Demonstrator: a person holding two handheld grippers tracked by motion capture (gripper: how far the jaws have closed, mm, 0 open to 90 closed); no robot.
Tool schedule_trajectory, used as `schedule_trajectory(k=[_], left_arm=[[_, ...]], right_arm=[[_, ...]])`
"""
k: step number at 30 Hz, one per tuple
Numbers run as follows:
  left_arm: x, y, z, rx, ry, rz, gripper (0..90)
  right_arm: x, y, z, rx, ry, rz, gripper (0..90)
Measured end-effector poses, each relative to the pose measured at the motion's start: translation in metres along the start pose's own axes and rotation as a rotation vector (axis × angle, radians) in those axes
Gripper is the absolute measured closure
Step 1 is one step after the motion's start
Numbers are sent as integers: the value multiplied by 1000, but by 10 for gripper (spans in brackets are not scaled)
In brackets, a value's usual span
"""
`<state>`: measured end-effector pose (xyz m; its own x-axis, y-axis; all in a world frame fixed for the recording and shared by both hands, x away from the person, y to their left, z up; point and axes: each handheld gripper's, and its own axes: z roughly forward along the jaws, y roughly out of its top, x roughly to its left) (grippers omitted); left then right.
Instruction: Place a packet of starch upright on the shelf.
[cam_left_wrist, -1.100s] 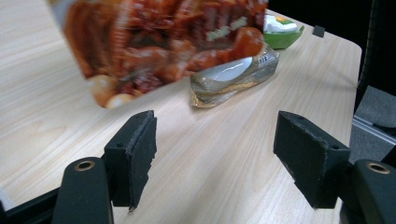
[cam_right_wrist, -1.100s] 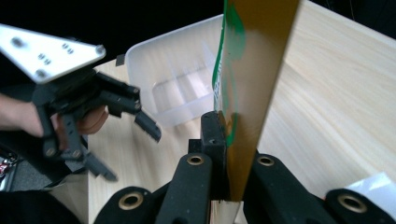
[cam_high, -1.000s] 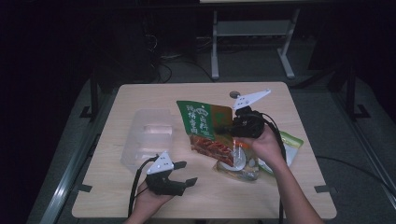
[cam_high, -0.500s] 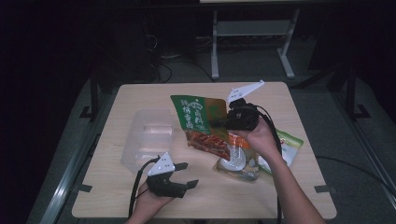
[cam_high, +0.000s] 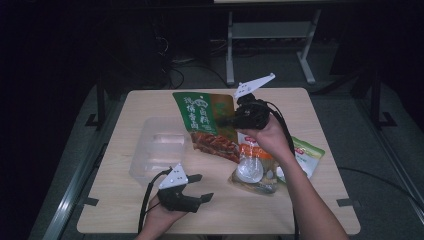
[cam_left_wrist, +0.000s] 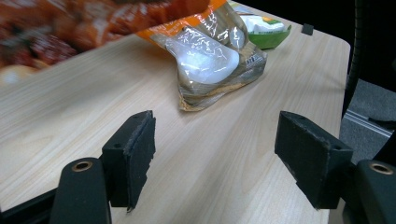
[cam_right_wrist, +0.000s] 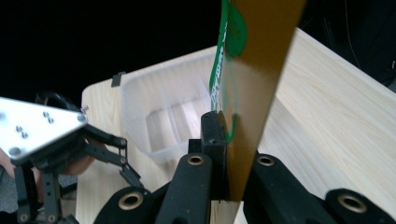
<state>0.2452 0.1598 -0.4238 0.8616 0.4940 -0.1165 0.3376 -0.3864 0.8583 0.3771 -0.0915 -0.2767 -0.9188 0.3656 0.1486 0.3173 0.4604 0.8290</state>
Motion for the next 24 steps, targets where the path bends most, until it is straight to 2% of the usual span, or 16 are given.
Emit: schedule_trajectory(k=[1, 3, 6, 12, 17, 21, 24], left_arm=[[0, 0, 0, 4, 0, 4, 285], [-1, 0, 1, -5, -3, -18, 285], [0, 0, 0, 0, -3, -11, 285], [0, 0, 0, -9, -8, -26, 285], [0, 0, 1, 6, -19, -10, 283], [-1, -1, 2, -3, -25, -18, 280], [-2, -2, 0, -2, -27, -24, 280]], right_arm=[[0, 2, 0, -4, -1, -7, 898], [2, 10, 2, -10, 8, 1, 898], [1, 15, 5, -16, 10, -8, 898], [0, 31, 15, -23, 25, -26, 898], [1, 48, 30, -40, 44, -36, 898], [-1, 57, 43, -35, 51, -55, 898], [-4, 60, 51, -39, 55, -51, 898]])
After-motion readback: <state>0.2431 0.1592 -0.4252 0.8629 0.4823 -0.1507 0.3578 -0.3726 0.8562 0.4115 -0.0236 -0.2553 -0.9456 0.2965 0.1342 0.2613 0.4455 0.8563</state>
